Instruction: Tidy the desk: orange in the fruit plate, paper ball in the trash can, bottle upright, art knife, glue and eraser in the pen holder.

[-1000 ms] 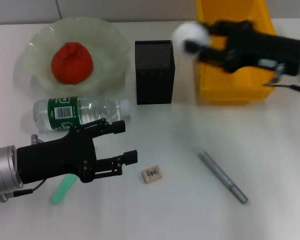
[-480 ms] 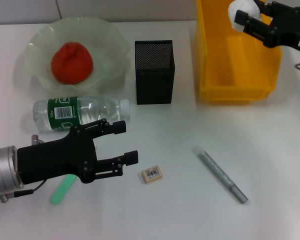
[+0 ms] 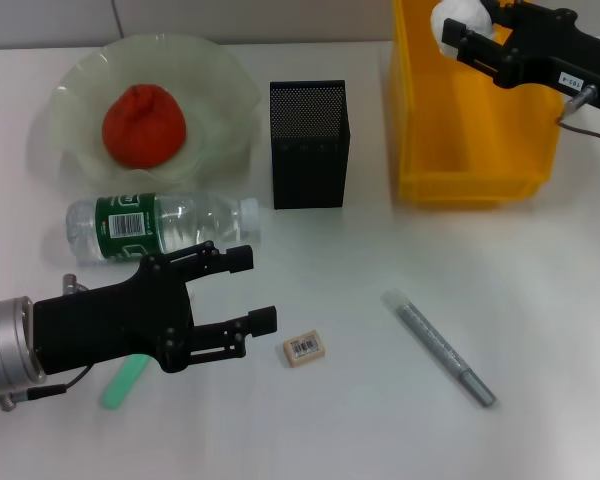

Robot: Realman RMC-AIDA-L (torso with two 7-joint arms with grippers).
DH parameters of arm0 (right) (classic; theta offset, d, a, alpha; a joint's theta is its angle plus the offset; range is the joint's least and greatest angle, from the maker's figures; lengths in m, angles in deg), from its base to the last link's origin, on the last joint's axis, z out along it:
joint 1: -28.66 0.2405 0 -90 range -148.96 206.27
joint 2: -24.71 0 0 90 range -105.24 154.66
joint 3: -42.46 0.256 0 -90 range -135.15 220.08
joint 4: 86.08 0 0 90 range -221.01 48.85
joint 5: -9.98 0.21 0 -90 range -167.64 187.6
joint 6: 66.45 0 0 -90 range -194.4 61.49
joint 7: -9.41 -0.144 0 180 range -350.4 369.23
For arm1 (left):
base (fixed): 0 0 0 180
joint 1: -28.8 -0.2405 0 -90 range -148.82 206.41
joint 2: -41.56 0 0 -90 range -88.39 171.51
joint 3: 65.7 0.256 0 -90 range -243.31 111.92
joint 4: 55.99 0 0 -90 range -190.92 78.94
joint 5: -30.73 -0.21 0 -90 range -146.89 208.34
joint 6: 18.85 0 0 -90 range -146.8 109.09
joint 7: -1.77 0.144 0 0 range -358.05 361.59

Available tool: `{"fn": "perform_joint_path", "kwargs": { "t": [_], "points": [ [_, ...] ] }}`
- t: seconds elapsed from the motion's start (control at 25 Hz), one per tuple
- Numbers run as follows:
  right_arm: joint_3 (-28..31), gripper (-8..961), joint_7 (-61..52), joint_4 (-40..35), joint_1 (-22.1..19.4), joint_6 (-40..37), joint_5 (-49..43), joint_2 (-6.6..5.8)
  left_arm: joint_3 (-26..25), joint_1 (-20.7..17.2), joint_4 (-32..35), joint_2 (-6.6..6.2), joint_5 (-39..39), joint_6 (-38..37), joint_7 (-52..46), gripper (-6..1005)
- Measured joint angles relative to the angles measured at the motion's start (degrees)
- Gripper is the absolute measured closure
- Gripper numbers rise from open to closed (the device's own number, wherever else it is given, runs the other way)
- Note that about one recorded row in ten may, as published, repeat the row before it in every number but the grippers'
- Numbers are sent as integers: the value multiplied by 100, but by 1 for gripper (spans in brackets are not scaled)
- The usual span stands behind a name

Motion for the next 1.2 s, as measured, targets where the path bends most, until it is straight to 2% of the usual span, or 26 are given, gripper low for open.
{"fn": "perform_joint_path", "kwargs": {
  "t": [0.44, 0.68, 0.76, 0.96, 1.2],
  "points": [
    [31, 364, 69, 9, -41, 83, 10, 1, 4, 3, 0, 0, 0, 0, 1, 215],
    [32, 279, 74, 27, -48, 78, 19, 3, 4, 10, 0, 0, 0, 10, 2, 215],
    [11, 279, 75, 28, -48, 14, 24, 8, 5, 11, 0, 0, 0, 11, 2, 215],
    [-14, 278, 229, 71, -70, -782, 77, 9, -4, 7, 0, -5, 2, 13, 3, 215],
    [-4, 277, 552, 692, -79, -1850, 348, -7, -163, -27, 0, -24, 12, 15, 3, 215]
  ]
}}
